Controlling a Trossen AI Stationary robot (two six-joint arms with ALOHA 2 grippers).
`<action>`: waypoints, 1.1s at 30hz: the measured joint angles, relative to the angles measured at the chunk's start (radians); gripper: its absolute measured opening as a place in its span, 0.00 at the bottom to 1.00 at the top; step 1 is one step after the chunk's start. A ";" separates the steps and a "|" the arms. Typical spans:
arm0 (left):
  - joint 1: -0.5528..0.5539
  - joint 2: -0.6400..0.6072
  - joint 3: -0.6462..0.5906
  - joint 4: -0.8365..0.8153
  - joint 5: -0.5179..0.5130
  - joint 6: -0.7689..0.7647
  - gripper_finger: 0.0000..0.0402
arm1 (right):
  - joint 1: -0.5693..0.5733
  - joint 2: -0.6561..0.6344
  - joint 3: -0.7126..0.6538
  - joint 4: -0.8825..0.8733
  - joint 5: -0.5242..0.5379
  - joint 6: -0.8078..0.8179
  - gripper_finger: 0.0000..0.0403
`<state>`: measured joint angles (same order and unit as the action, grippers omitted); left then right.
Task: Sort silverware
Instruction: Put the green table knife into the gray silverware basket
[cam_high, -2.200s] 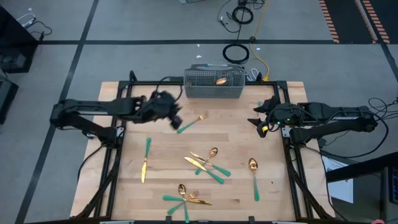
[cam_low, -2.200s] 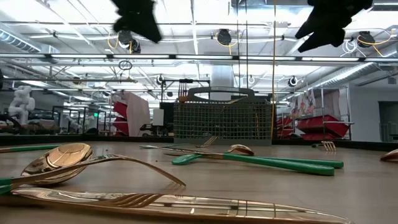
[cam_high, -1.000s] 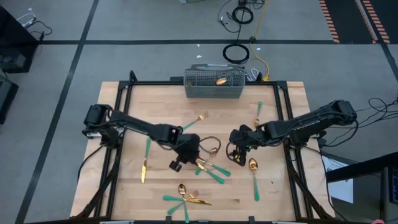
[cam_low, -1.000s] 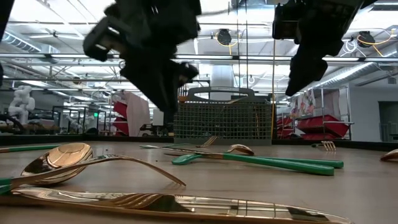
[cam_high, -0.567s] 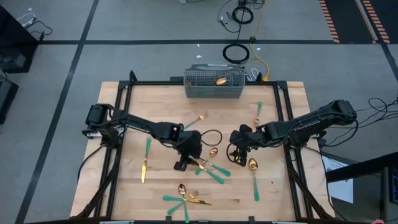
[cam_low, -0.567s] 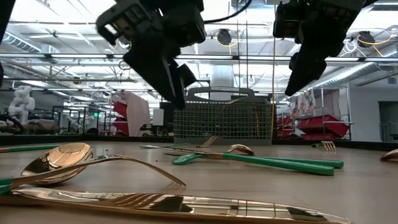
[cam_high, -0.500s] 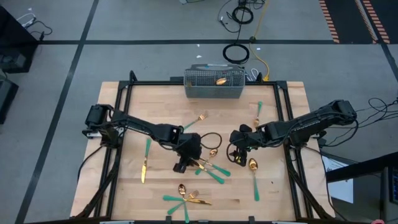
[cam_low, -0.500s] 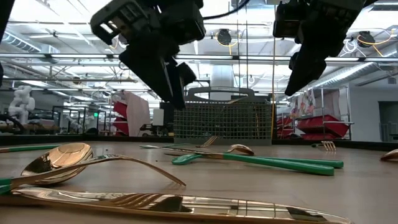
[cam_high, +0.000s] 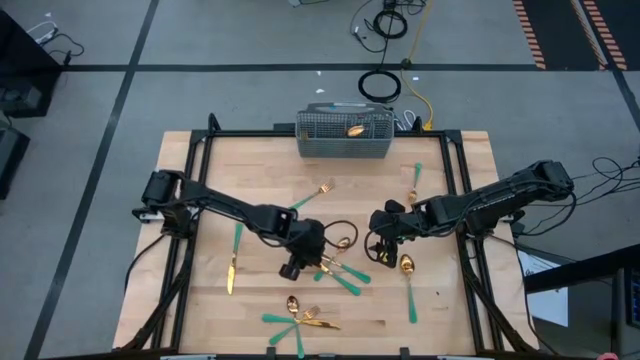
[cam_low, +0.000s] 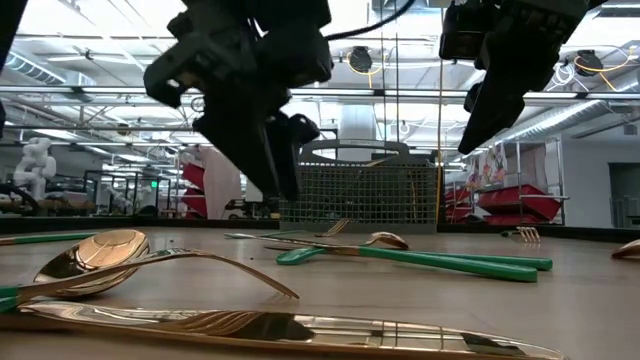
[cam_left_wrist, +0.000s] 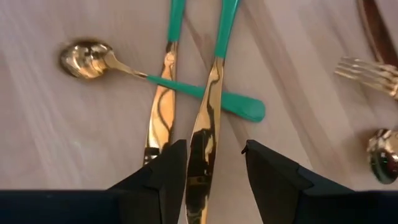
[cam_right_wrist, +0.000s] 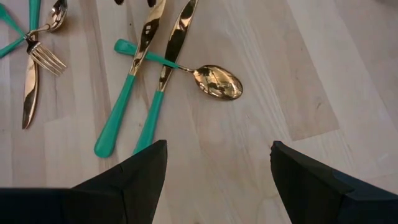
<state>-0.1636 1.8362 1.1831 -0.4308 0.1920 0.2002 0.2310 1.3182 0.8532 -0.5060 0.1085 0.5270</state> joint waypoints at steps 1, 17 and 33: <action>-0.001 0.006 0.000 -0.001 -0.003 0.000 0.42 | 0.000 0.000 0.000 0.000 0.000 0.000 0.68; -0.008 0.053 -0.001 0.045 -0.040 0.050 0.42 | 0.000 0.000 0.000 0.002 0.000 0.011 0.68; -0.014 0.125 -0.001 0.101 -0.009 0.050 0.42 | 0.000 -0.001 0.000 0.003 0.000 0.012 0.68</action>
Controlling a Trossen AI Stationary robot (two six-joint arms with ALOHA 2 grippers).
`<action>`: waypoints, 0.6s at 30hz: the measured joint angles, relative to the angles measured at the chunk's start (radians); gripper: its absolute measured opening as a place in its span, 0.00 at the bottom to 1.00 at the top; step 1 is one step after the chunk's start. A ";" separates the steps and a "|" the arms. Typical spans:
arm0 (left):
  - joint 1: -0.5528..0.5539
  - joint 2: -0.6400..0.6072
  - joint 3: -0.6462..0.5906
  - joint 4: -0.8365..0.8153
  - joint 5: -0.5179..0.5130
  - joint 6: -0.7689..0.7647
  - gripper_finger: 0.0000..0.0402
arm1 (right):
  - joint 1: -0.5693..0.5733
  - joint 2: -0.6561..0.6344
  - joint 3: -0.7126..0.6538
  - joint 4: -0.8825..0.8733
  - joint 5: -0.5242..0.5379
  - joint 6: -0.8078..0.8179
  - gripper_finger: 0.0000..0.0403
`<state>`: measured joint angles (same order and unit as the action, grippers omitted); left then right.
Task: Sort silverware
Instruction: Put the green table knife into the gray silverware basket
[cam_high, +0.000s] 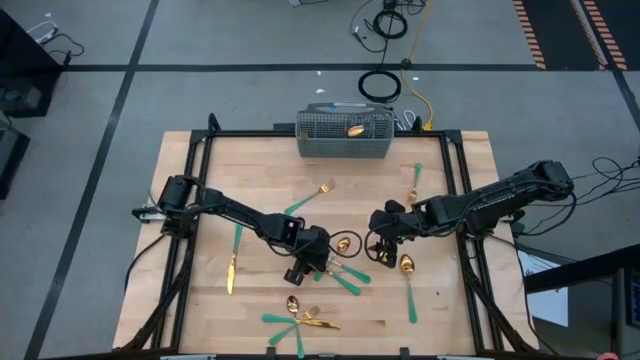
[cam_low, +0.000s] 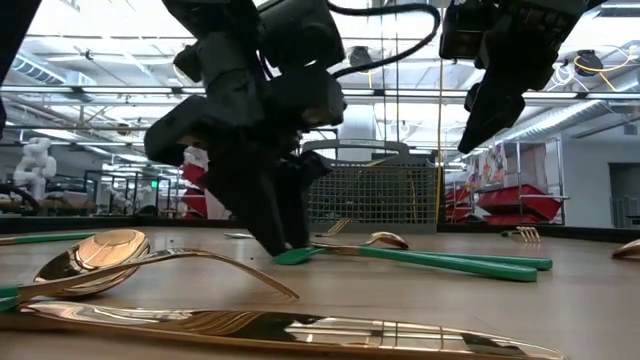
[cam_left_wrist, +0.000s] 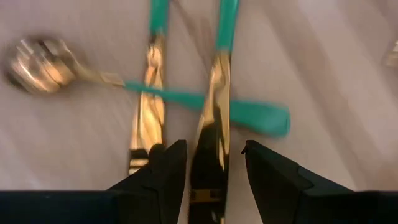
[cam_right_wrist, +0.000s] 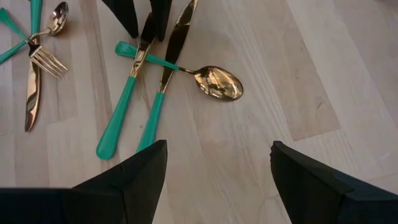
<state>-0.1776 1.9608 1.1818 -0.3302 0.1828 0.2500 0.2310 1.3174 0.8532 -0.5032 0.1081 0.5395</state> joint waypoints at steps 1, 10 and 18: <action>0.000 0.009 0.001 0.014 -0.001 -0.002 0.42 | 0.000 0.000 0.000 0.000 0.000 0.000 0.68; -0.005 0.044 0.006 0.010 -0.072 -0.087 0.18 | 0.000 0.000 0.000 -0.002 -0.005 0.016 0.68; -0.013 0.018 0.004 -0.022 -0.079 -0.140 0.18 | 0.000 0.000 0.000 -0.002 -0.005 0.018 0.68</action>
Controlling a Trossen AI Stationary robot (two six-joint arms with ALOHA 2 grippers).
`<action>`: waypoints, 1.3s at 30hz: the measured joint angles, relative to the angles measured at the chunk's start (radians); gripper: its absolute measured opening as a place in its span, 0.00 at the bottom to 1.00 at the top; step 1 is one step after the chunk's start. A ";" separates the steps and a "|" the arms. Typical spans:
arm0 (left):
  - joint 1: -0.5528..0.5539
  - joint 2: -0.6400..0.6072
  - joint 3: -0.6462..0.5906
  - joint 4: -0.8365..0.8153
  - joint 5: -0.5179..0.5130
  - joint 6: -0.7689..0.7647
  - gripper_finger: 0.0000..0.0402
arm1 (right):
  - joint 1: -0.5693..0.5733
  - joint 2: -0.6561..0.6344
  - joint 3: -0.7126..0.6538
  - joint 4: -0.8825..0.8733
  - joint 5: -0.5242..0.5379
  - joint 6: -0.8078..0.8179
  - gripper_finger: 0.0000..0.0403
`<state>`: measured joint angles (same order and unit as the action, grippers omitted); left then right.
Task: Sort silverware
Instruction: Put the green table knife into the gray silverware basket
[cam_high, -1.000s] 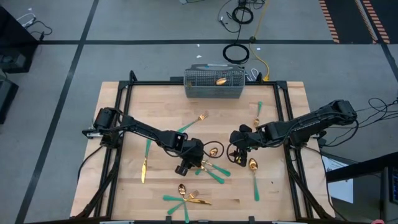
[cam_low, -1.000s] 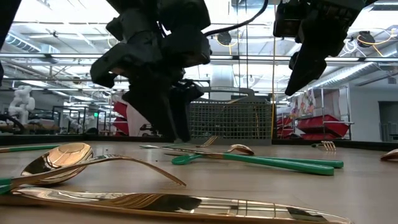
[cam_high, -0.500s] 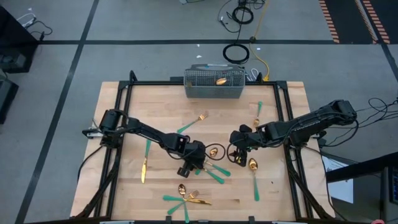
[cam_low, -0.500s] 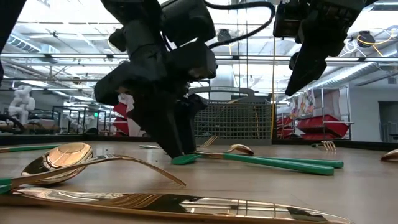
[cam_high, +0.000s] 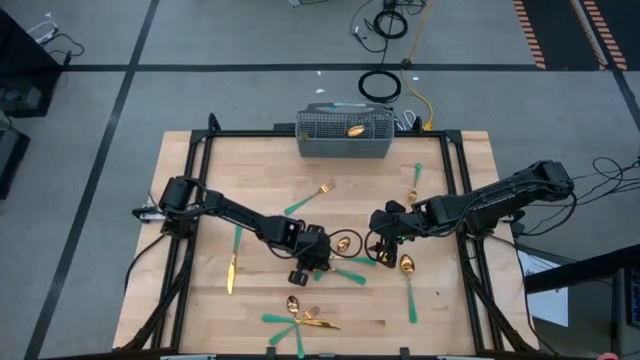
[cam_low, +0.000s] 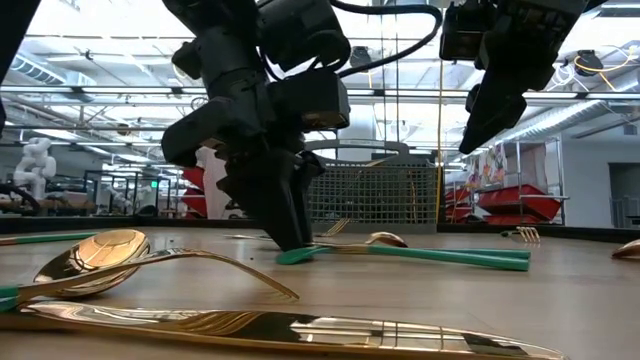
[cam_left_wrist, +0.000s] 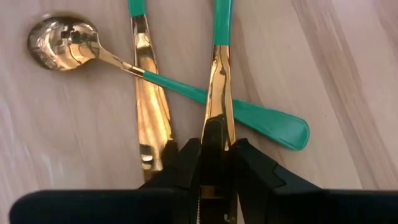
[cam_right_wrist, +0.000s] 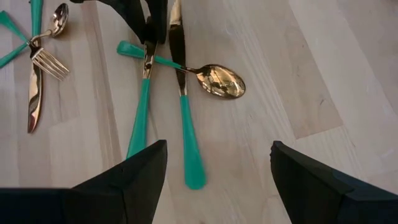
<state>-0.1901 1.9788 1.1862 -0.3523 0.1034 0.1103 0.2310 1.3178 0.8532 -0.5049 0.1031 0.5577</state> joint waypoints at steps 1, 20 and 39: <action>-0.002 -0.005 0.000 -0.005 -0.003 0.000 0.18 | 0.000 0.000 0.000 0.000 0.000 0.003 0.68; 0.007 -0.250 0.031 -0.195 -0.272 -0.209 0.18 | 0.000 -0.081 0.000 0.008 0.141 0.045 0.68; 0.271 -0.363 0.032 0.359 -0.451 -0.408 0.18 | -0.002 -0.541 0.000 -0.001 0.453 -0.063 0.68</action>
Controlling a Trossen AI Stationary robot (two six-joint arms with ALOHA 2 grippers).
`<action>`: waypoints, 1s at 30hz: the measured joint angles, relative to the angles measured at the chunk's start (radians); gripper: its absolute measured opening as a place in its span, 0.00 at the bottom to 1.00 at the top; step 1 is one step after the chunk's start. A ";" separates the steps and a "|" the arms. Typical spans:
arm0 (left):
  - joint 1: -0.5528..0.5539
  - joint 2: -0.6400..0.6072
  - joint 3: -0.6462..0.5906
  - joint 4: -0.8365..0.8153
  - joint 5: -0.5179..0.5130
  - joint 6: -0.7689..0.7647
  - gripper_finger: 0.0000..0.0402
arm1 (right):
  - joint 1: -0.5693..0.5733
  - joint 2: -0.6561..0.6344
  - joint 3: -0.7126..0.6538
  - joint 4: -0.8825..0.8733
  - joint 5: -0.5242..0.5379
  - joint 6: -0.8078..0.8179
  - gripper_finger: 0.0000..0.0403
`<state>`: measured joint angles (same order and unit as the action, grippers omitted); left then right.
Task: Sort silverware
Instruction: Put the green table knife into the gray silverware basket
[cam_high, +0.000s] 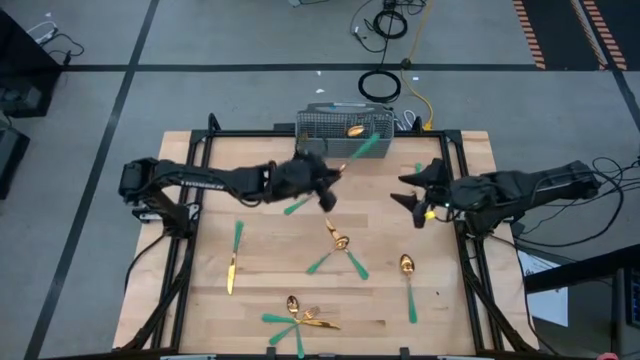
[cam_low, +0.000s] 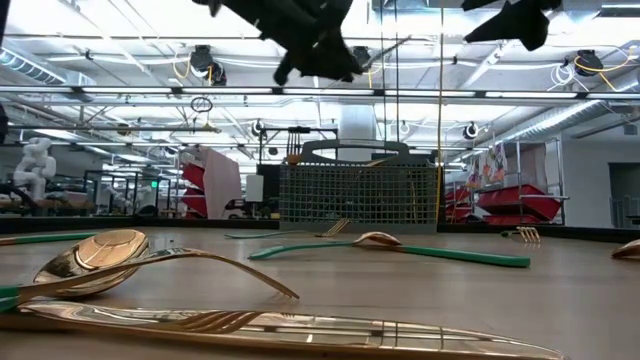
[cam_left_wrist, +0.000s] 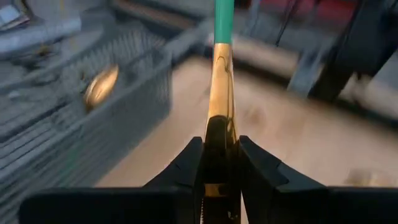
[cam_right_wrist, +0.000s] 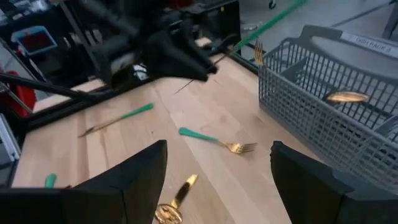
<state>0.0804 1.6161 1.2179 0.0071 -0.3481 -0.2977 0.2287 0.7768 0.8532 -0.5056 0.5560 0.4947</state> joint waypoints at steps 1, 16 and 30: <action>0.021 0.000 0.000 0.038 0.027 -0.031 0.18 | 0.000 -0.008 0.000 0.000 0.000 -0.006 0.68; 0.207 0.002 0.000 0.491 0.453 -0.843 0.18 | 0.000 -0.021 0.000 -0.006 0.000 -0.060 0.68; 0.238 0.126 0.063 0.470 0.668 -1.212 0.18 | 0.000 -0.021 0.000 -0.009 0.001 -0.073 0.68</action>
<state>0.3185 1.7420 1.2811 0.4772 0.3197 -1.5102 0.2287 0.7563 0.8532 -0.5141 0.5571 0.4222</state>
